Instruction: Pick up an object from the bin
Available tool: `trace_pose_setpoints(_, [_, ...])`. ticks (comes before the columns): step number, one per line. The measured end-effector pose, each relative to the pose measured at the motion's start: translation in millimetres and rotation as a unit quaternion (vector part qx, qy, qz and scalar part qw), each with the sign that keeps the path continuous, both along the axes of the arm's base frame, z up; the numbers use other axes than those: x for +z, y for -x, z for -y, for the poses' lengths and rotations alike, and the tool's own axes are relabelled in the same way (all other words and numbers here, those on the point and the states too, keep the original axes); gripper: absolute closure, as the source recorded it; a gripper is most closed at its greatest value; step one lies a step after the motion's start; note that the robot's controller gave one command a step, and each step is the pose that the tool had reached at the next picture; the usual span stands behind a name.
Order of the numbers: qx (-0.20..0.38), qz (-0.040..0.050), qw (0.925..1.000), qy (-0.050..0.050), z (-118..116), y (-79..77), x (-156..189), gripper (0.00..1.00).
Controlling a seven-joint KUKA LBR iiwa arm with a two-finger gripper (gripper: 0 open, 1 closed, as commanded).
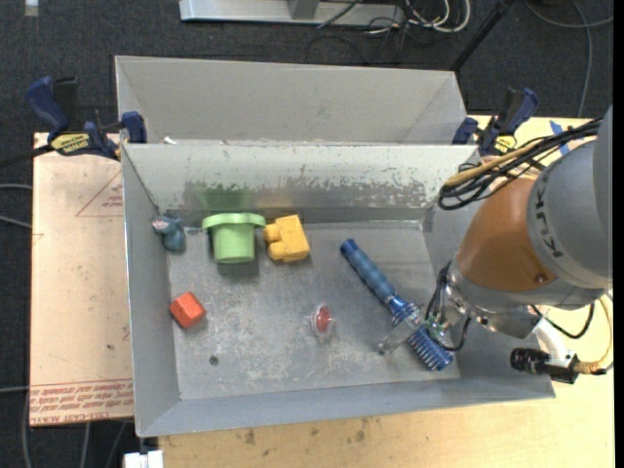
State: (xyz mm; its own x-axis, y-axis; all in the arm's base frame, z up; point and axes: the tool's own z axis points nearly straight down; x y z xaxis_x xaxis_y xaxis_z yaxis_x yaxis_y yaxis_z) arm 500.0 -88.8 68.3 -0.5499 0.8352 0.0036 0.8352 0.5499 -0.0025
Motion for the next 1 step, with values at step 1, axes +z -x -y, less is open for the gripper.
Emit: trace_pose_setpoints(1, [0.0, -0.0004, 1.0, 0.0, -0.2, 0.3, -0.4, 1.0])
